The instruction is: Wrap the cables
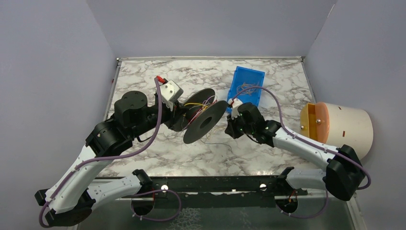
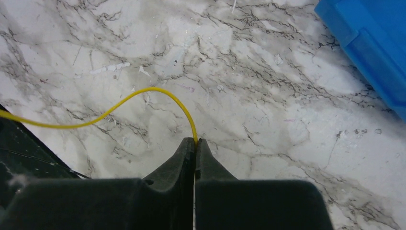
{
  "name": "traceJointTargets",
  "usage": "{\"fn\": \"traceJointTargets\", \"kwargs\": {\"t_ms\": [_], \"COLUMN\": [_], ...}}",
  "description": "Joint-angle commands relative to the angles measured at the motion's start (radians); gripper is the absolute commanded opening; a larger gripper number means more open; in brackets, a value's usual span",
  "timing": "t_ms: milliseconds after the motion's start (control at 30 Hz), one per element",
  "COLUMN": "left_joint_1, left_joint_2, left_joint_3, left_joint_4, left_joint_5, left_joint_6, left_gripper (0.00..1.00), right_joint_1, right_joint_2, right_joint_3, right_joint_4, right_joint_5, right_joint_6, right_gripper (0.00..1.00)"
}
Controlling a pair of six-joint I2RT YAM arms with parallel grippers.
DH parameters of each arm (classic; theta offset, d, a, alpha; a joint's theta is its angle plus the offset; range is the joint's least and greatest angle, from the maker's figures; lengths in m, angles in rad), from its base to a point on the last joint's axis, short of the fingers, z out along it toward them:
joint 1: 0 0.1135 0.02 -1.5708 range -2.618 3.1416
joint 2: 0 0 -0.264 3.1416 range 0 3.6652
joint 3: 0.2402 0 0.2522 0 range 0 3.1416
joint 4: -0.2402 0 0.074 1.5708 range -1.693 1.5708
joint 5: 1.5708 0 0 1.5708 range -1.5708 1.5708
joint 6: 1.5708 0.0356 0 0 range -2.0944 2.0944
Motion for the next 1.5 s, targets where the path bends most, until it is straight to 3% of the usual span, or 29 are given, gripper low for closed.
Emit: {"fn": "traceJointTargets", "kwargs": {"t_ms": [0,667,933,1133,1467], "left_joint_1": [-0.005,-0.005,-0.005,-0.005,-0.013], "left_joint_2": [-0.02,0.044,0.102,0.127,0.156], "left_joint_3": [0.058,-0.113,-0.159,-0.204,-0.291], "left_joint_4": [0.088,0.361,0.489,0.539,0.578], "left_joint_5": [-0.035,-0.567,-0.573,-0.626,-0.69], "left_joint_6": [-0.03,-0.29,-0.376,-0.383,-0.384], "left_gripper": [0.0,0.0,0.0,0.0,0.0], "right_joint_1": [-0.004,0.036,0.21,0.265,0.342], "right_joint_2": [-0.012,-0.173,-0.145,-0.174,-0.206], "right_joint_3": [-0.014,-0.291,-0.293,-0.268,-0.089], "right_joint_4": [-0.008,0.213,0.249,0.223,0.037], "right_joint_5": [-0.025,-0.108,0.008,0.047,0.076], "right_joint_6": [-0.004,0.221,0.314,0.356,0.381], "right_gripper": [0.01,0.01,0.01,0.01,0.01]}}
